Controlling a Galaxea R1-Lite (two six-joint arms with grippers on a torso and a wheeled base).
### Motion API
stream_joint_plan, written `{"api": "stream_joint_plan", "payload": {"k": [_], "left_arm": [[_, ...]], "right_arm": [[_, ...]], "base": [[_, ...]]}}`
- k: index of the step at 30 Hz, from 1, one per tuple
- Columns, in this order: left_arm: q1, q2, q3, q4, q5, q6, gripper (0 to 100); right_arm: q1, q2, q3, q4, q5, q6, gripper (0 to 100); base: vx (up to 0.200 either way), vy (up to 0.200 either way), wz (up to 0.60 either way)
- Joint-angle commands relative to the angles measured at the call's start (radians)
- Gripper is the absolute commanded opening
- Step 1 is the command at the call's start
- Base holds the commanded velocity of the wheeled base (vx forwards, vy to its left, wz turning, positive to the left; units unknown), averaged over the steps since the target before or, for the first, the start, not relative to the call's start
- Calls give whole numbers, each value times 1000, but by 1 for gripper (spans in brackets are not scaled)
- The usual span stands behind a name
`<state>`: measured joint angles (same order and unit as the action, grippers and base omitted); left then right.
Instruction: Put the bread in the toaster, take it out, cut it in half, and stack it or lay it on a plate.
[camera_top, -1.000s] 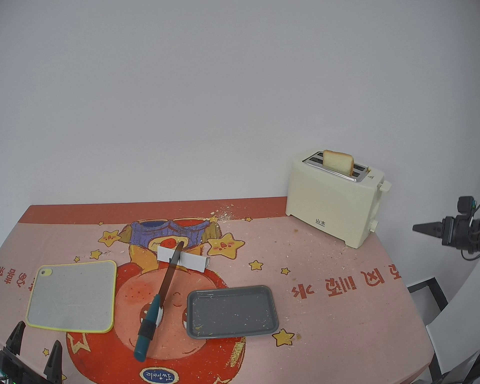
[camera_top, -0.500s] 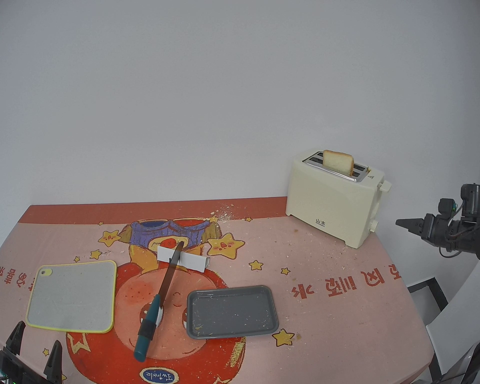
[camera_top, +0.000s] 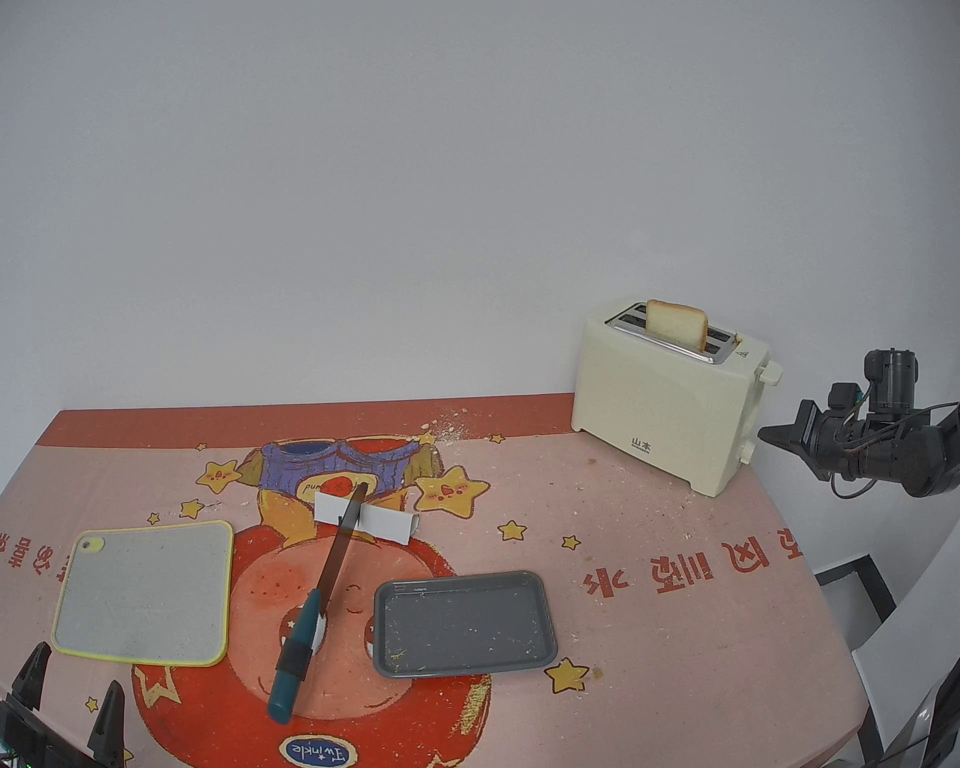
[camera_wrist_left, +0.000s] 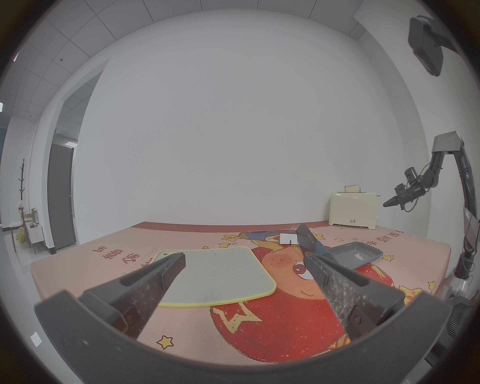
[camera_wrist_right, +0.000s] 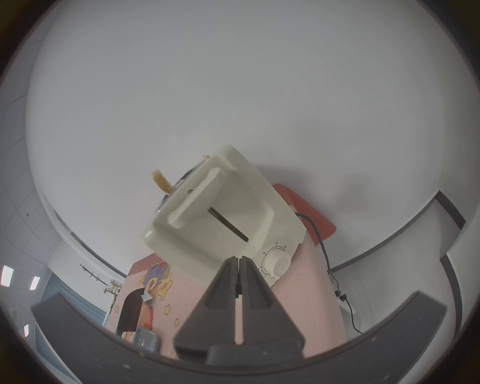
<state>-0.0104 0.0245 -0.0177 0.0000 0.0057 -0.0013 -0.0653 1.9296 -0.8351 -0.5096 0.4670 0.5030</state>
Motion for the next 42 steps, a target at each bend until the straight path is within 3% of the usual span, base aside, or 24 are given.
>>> {"api": "stream_joint_plan", "payload": {"k": [1,10,16,23,42], "left_arm": [[0,2,18,0,0,0,100],[0,2,18,0,0,0,100],[0,2,18,0,0,0,100],[0,2,18,0,0,0,100],[0,2,18,0,0,0,100]], "right_arm": [[2,23,36,-7,-1,-9,0],[5,108,45,-29,-4,-54,0],[16,123,39,-38,-11,-54,0],[29,163,44,-130,-67,-54,0],[38,127,54,-152,-68,-54,0]], "base": [[0,0,0],[0,0,0],[0,0,0],[0,0,0],[0,0,0]]}}
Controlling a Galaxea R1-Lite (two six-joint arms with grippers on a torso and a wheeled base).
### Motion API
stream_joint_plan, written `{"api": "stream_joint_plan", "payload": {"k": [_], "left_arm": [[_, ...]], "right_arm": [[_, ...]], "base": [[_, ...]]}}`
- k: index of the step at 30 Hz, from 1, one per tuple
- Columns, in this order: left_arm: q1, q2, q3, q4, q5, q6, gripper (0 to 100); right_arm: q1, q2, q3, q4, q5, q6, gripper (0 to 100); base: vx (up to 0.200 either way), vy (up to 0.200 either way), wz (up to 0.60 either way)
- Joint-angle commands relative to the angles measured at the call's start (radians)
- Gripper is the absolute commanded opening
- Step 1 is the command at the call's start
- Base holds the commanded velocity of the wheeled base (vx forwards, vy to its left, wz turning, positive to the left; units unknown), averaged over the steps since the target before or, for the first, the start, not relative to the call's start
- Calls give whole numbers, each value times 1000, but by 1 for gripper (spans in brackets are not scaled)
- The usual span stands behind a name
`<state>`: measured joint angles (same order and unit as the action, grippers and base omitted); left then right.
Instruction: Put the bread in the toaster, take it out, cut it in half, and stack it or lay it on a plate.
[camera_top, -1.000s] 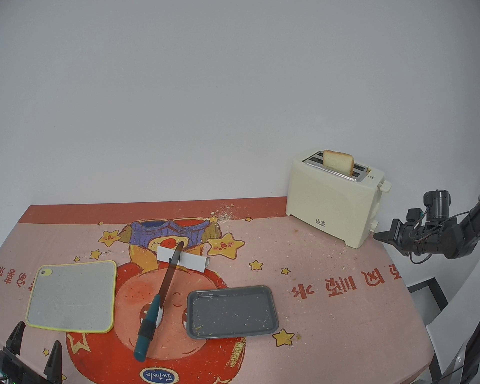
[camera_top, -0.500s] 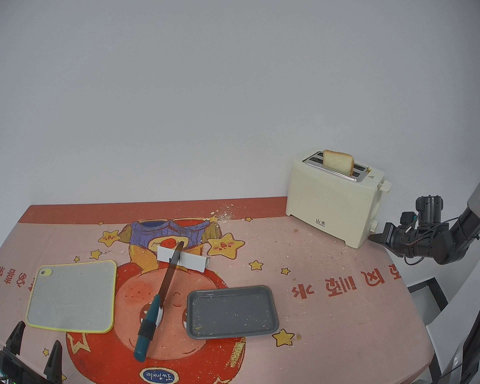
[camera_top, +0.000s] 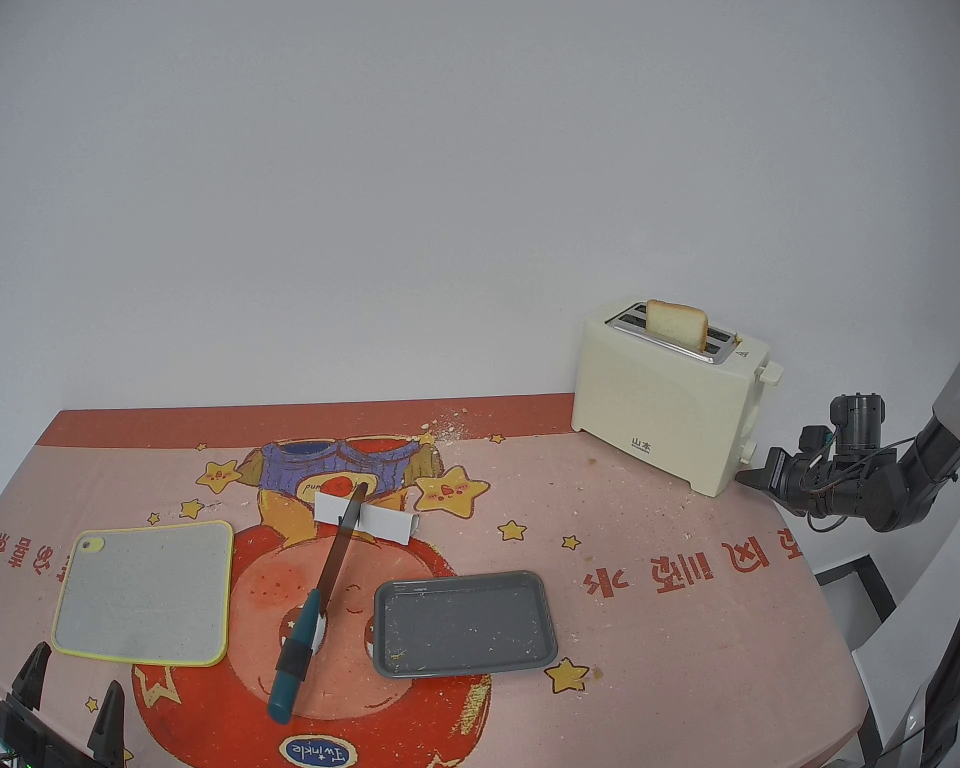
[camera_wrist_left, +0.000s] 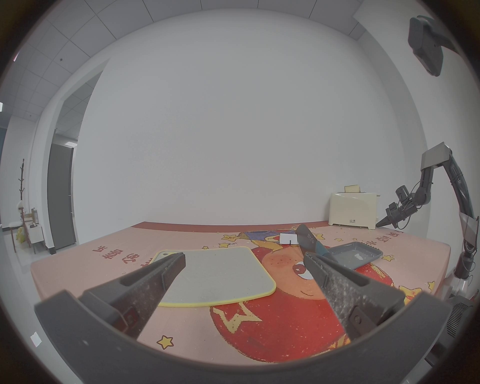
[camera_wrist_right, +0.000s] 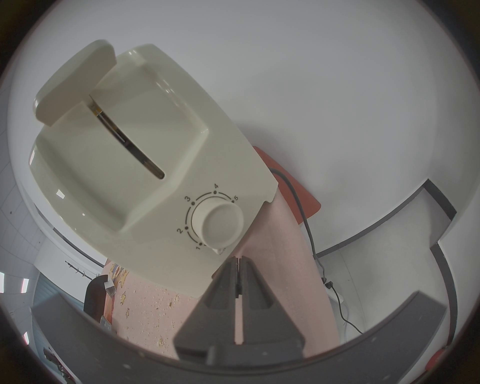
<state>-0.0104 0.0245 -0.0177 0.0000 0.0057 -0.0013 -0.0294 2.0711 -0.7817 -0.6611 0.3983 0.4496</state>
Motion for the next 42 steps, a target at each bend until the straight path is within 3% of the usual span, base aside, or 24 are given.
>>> {"api": "stream_joint_plan", "payload": {"k": [1,23,30,42], "left_arm": [[0,2,18,0,0,0,100],[0,2,18,0,0,0,100],[0,2,18,0,0,0,100],[0,2,18,0,0,0,100]], "right_arm": [[5,-17,1,0,1,0,0],[17,-28,18,-29,-35,-15,0],[20,-16,18,-78,-102,-17,0],[25,-19,30,-80,-107,-40,0]], "base": [[0,0,0],[0,0,0],[0,0,0],[0,0,0]]}}
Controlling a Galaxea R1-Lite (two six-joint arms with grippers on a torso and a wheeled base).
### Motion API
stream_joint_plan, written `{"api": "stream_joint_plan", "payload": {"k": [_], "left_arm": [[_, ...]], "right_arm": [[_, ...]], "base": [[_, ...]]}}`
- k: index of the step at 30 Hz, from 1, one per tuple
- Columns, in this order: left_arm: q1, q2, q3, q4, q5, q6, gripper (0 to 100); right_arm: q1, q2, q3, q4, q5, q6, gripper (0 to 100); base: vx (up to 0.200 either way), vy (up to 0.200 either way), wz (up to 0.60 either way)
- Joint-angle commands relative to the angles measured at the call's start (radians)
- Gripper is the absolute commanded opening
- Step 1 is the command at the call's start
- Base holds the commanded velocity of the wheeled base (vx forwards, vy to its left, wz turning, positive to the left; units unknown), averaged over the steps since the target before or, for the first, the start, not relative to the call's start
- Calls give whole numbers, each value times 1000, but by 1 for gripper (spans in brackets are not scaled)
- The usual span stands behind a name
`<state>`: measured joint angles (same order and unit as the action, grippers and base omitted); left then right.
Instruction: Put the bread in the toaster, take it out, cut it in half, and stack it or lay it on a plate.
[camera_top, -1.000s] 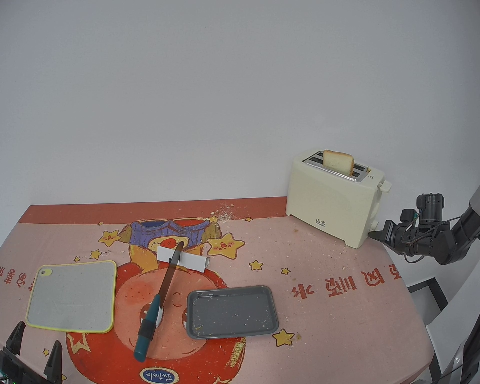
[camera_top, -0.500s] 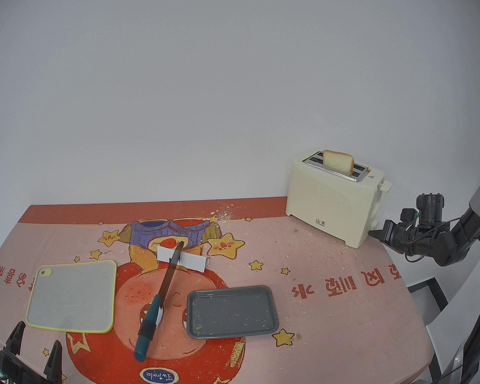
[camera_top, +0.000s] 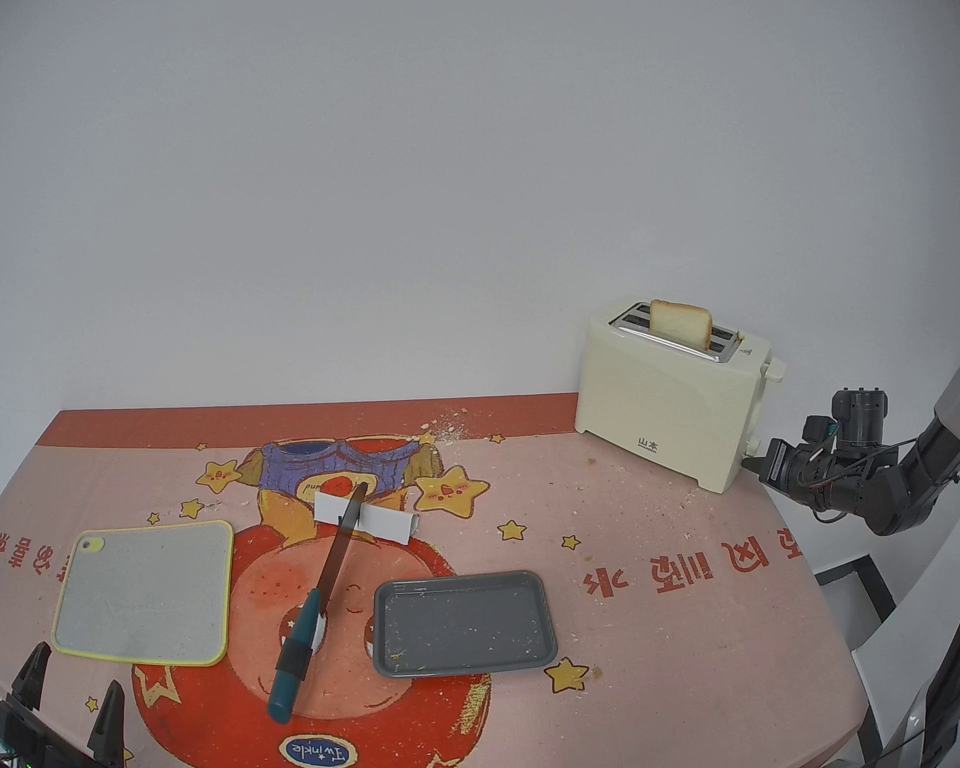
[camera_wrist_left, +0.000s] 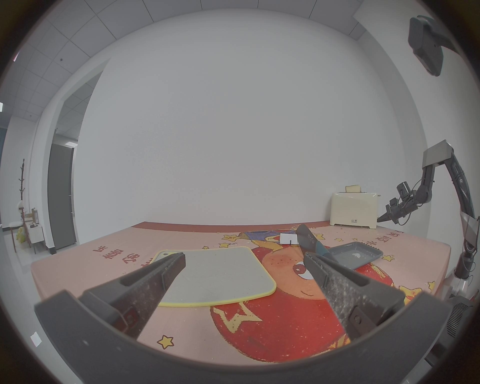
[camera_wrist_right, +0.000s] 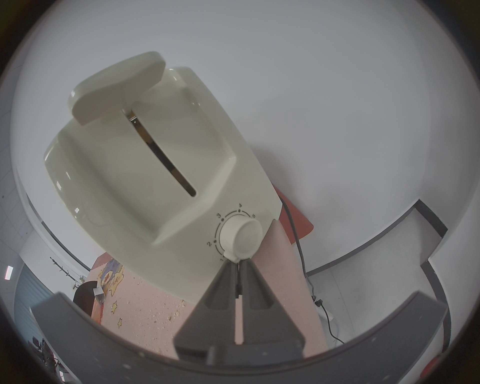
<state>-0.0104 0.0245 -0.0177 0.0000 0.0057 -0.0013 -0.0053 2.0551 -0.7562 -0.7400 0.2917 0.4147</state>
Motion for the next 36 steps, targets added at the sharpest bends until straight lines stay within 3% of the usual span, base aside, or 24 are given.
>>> {"api": "stream_joint_plan", "payload": {"k": [1,7,21,26,36], "left_arm": [[0,2,18,0,0,0,100],[0,2,18,0,0,0,100],[0,2,18,0,0,0,100],[0,2,18,0,0,0,100],[0,2,18,0,0,0,100]], "right_arm": [[2,-3,5,-1,-5,-16,0],[5,-1,6,-1,-48,-47,0],[18,-9,37,-35,-49,-50,0],[21,-155,112,-22,-34,-45,0],[-13,-437,60,116,-19,-47,0]], "base": [[0,0,0],[0,0,0],[0,0,0],[0,0,0],[0,0,0]]}}
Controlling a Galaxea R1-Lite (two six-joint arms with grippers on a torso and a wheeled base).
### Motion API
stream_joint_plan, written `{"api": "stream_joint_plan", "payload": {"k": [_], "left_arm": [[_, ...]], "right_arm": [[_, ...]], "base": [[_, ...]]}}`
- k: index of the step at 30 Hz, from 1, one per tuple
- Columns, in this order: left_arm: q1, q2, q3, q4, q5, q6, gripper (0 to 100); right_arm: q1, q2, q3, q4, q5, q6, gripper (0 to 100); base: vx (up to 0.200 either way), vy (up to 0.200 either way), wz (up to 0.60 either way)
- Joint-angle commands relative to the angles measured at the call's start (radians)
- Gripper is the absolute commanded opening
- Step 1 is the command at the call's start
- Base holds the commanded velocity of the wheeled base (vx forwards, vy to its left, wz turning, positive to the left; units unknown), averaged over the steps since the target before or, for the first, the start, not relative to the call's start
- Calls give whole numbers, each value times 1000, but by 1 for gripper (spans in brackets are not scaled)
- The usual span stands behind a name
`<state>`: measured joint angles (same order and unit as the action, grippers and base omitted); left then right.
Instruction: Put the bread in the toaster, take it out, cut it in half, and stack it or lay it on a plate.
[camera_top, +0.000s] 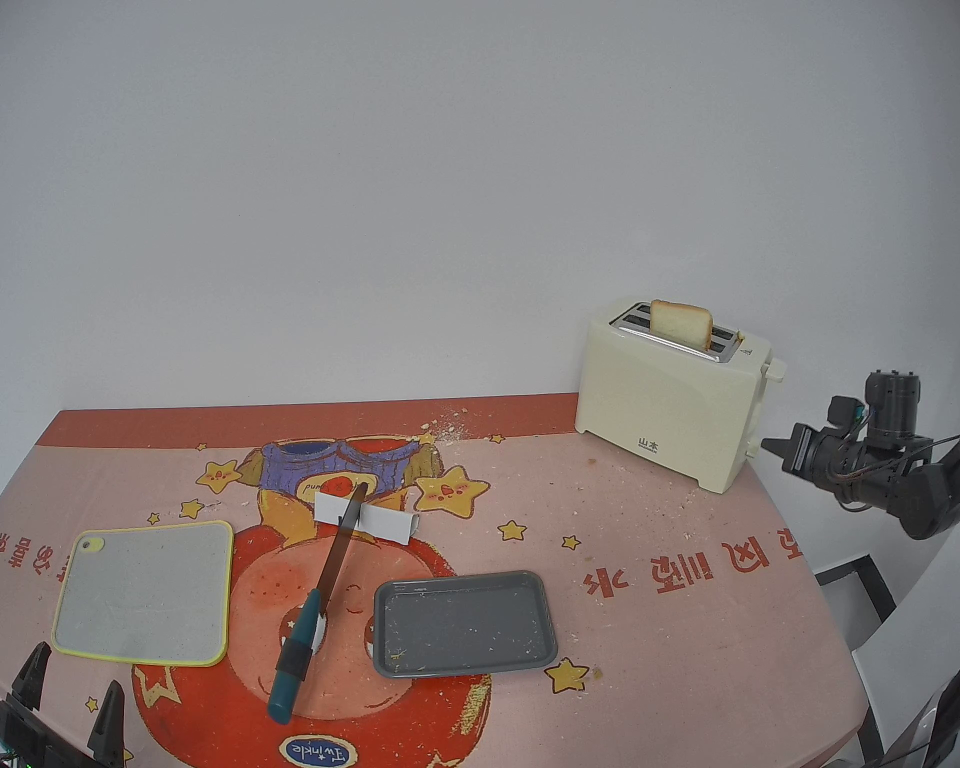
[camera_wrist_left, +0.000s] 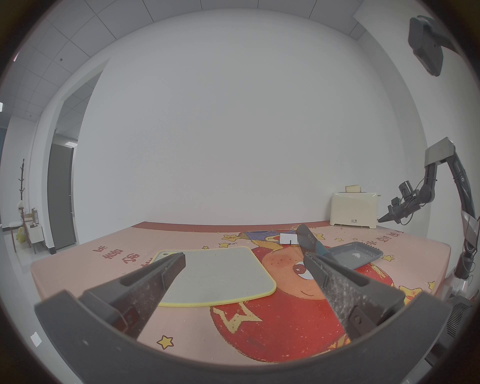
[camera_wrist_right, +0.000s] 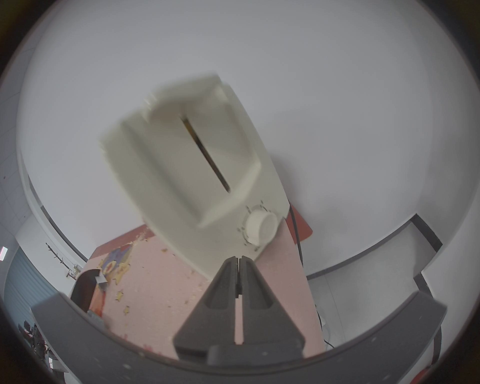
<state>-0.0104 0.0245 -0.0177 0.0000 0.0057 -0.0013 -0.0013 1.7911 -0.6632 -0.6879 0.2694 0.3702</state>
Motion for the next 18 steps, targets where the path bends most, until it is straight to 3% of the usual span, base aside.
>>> {"api": "stream_joint_plan", "payload": {"k": [1,9,18], "left_arm": [[0,2,18,0,0,0,100],[0,2,18,0,0,0,100],[0,2,18,0,0,0,100]], "right_arm": [[-17,-185,-41,71,1,-4,0],[-11,-225,-108,71,-16,-5,0],[-14,-108,-168,60,-35,1,0]], "base": [[0,0,0],[0,0,0],[0,0,0]]}}
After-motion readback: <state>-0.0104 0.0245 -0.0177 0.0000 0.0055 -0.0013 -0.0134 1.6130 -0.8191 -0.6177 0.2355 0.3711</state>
